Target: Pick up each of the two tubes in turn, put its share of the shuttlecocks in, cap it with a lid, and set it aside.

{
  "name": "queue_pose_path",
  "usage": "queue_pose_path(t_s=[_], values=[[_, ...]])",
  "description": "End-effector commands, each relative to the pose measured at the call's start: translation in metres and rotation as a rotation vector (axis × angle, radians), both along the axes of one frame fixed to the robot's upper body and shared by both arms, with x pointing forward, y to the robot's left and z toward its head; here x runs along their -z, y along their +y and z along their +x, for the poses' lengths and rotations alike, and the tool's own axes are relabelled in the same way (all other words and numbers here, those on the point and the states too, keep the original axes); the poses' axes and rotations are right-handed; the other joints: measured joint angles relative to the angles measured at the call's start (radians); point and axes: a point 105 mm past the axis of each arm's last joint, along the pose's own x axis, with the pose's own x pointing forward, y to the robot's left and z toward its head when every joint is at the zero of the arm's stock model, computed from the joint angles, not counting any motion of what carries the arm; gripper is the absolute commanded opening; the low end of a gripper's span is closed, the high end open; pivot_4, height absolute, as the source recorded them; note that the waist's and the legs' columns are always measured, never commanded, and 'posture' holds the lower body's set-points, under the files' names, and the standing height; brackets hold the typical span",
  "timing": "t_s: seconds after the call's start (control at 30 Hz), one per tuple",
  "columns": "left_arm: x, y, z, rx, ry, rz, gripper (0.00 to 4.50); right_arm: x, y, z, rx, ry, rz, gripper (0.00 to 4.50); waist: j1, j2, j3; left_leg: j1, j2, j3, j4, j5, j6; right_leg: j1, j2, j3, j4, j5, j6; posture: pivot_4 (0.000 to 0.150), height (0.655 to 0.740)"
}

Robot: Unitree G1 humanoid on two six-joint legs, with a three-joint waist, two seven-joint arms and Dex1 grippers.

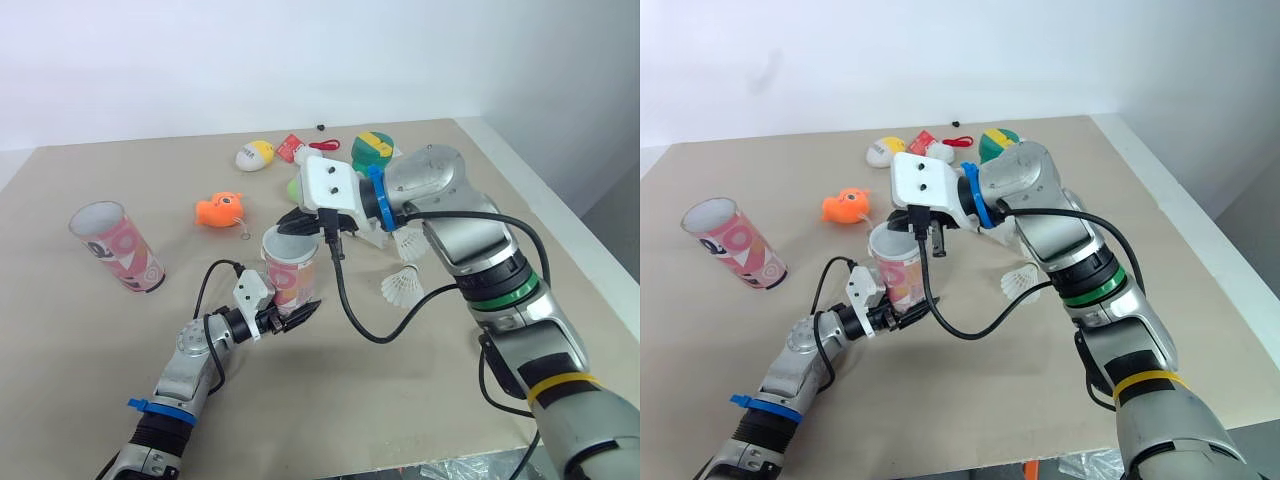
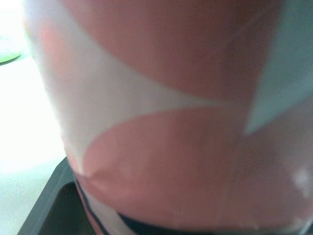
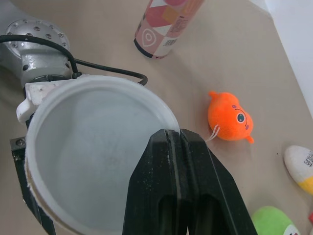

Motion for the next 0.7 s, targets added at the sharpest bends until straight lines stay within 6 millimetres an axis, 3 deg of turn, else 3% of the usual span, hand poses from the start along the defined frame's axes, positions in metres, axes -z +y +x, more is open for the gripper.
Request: queue_pose_path(t_s=[0.03,0.2,0.3,0.37,0.43,0.47,0.57,0.67,0.7], values=[[0.026,0.003,-0.003,-0.014,0.107,0.037,3.28,0.017,0.008,-0.008,-0.037,0.025,-0.041,0.12,0.000,0.000,0.000,0.000,0.000,0.000,0.000,0.000,0.000,0.000,0.000,0.000,0.000,0.000,0.000,0.150,0.7400],[0.027,0.003,-0.002,-0.010,0.108,0.038,3.28,0.006,0.006,-0.006,-0.042,-0.012,-0.014,0.12,0.000,0.000,-0.001,0.000,0.000,0.000,0.000,0.000,0.000,0.000,0.000,0.000,0.000,0.000,-0.001,0.150,0.7400],[0.027,0.002,-0.002,-0.008,0.109,0.039,3.28,-0.009,0.003,-0.007,-0.060,-0.023,0.001,0.94,0.000,0.000,-0.001,0.000,0.000,0.000,0.000,0.000,0.000,0.000,0.000,0.000,0.000,0.000,-0.001,0.150,0.7400],[0.027,0.002,-0.002,-0.006,0.109,0.039,3.28,-0.022,0.002,-0.010,-0.081,-0.033,0.019,1.72,0.000,0.000,0.000,0.000,0.000,0.000,0.000,0.000,0.000,0.000,0.000,0.000,0.000,0.000,-0.001,0.150,0.7400],[0.027,0.001,-0.002,-0.004,0.108,0.040,3.28,-0.038,0.002,-0.013,-0.103,-0.044,0.046,2.81,0.000,0.000,0.000,-0.001,0.000,0.000,0.000,0.000,0.000,0.000,0.000,0.000,0.000,0.000,-0.001,0.150,0.7400],[0.027,0.001,-0.002,-0.003,0.108,0.040,3.28,-0.044,0.002,-0.014,-0.112,-0.049,0.057,2.95,0.000,0.000,0.000,-0.001,0.000,0.000,0.000,0.000,0.000,0.000,0.000,0.000,-0.001,0.000,-0.001,0.150,0.7400],[0.027,0.001,-0.002,-0.001,0.108,0.040,3.28,-0.063,0.001,-0.020,-0.144,-0.061,0.087,2.95,0.001,0.000,0.000,-0.002,0.000,0.000,0.000,0.000,0.000,-0.001,0.000,0.000,-0.001,0.000,-0.001,0.150,0.7400],[0.027,0.001,-0.002,0.000,0.108,0.042,3.28,-0.075,0.000,-0.027,-0.188,-0.066,0.089,2.10,0.001,0.000,0.000,-0.003,0.000,-0.001,0.000,0.000,0.000,-0.001,0.000,-0.001,-0.001,-0.001,0.000,0.150,0.7400],[0.027,0.002,-0.002,0.000,0.107,0.043,3.28,-0.073,-0.002,-0.027,-0.189,-0.055,0.062,1.60,0.001,0.000,0.000,-0.003,0.000,-0.001,0.000,0.000,0.000,-0.001,0.000,-0.001,-0.001,-0.001,0.000,0.150,0.7400]])
